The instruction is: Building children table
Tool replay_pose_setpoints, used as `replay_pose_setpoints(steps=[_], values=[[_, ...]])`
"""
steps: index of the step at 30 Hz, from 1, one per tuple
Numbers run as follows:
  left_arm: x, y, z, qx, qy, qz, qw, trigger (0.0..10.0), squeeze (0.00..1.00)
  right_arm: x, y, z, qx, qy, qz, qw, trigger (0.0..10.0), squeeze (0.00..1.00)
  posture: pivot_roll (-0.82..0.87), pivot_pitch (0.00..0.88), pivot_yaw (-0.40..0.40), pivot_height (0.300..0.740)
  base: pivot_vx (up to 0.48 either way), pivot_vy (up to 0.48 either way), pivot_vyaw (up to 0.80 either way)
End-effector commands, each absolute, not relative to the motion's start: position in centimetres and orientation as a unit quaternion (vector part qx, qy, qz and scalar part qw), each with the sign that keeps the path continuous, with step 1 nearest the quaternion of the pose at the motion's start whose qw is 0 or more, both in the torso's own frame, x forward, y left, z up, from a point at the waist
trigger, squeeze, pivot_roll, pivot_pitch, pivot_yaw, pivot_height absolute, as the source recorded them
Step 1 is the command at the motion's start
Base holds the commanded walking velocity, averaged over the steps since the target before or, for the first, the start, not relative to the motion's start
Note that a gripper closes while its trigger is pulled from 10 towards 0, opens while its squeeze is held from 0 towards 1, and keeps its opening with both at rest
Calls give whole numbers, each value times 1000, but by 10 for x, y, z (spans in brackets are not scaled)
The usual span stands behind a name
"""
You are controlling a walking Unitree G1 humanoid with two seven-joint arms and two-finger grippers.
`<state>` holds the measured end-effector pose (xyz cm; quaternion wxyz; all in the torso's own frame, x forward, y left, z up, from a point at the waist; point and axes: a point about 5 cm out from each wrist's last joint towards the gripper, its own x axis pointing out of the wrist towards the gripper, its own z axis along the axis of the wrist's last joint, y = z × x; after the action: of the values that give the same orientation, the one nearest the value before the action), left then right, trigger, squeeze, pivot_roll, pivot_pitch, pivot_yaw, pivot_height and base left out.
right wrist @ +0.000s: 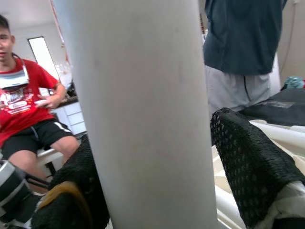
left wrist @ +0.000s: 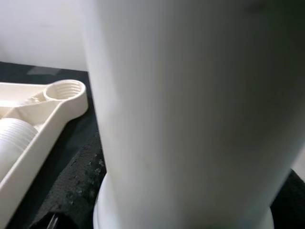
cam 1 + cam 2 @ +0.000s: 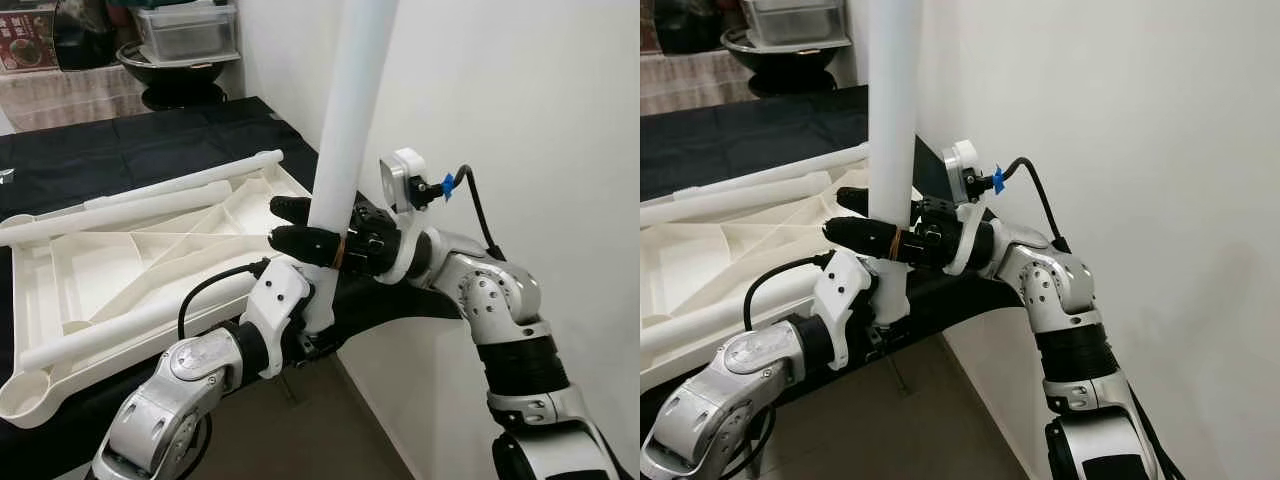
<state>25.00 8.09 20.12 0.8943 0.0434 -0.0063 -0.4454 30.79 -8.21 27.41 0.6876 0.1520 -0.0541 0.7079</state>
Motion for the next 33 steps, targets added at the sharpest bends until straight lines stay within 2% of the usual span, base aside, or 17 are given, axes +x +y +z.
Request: replay_pose_setpoints(steps=[1, 10, 12, 17, 20, 27, 33], values=[[240, 80, 208, 17, -15, -479, 877, 10000, 0, 310, -85, 274, 161, -48, 711, 683, 10000, 0, 43, 149, -58, 740, 0, 0, 0], [221, 83, 204, -46, 27, -548, 835, 10000, 0, 311, -89, 280, 171, -52, 731, 658, 10000, 0, 43, 153, -58, 740, 0, 0, 0], [211, 86, 198, -53, 56, -578, 812, 10000, 0, 311, -89, 283, 181, -50, 743, 642, 10000, 0, 45, 156, -59, 740, 0, 0, 0], [202, 96, 188, -36, 97, -597, 795, 10000, 0, 308, -87, 283, 181, -39, 760, 623, 10000, 0, 46, 159, -62, 740, 0, 0, 0], [198, 112, 183, -22, 133, -608, 782, 10000, 0, 304, -86, 278, 174, -20, 772, 611, 10000, 0, 46, 159, -62, 740, 0, 0, 0], [202, 135, 187, 8, 156, -601, 784, 10000, 0, 298, -83, 267, 163, 21, 788, 593, 10000, 0, 53, 157, -56, 740, 0, 0, 0], [203, 134, 189, 7, 156, -605, 781, 10000, 0, 296, -77, 266, 164, 21, 792, 588, 10000, 0, 49, 149, -52, 740, 0, 0, 0]])
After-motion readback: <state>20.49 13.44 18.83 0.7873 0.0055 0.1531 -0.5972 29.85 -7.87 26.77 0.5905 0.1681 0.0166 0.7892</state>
